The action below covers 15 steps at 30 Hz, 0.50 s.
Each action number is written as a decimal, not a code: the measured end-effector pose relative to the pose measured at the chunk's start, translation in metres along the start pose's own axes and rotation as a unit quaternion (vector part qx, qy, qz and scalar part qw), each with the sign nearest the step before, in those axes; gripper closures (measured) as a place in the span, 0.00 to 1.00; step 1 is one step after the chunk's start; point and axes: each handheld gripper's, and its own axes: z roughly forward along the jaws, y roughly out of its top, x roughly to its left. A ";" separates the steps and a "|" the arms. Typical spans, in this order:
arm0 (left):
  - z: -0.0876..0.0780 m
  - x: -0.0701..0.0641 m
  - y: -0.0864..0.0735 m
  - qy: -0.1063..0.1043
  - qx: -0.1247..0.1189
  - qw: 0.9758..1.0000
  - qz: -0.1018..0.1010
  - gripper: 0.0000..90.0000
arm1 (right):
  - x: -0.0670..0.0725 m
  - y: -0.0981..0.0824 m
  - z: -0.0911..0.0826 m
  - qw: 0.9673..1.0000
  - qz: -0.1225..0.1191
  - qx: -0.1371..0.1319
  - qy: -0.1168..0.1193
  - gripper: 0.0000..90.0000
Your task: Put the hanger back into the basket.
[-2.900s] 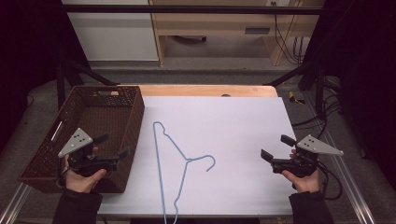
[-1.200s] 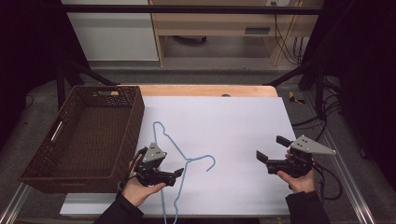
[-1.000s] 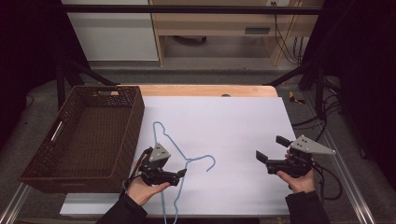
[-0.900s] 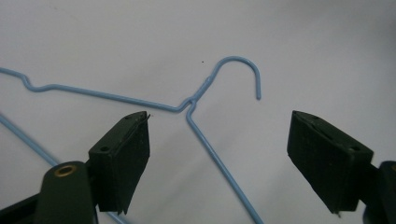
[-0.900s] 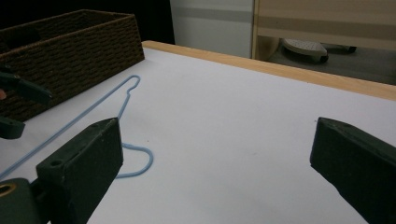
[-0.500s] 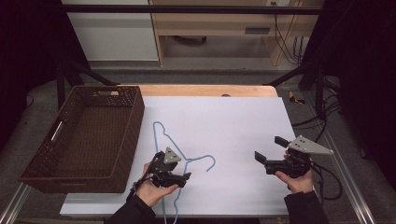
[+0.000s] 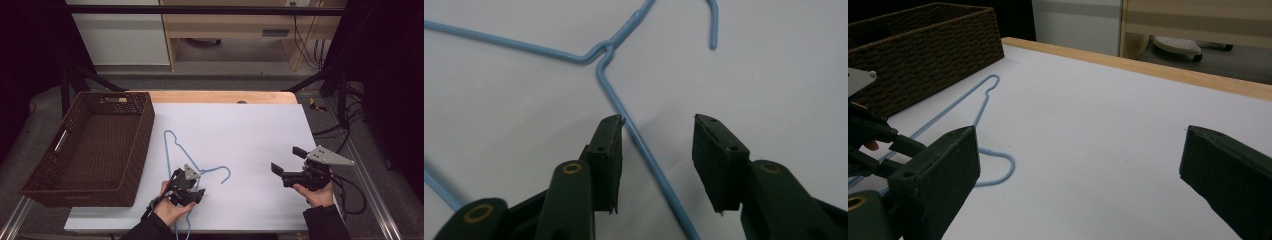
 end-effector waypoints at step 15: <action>0.006 -0.010 0.000 0.033 0.022 0.999 -0.021 0.77 | 0.003 -0.002 0.005 1.000 -0.002 0.008 0.004 0.04</action>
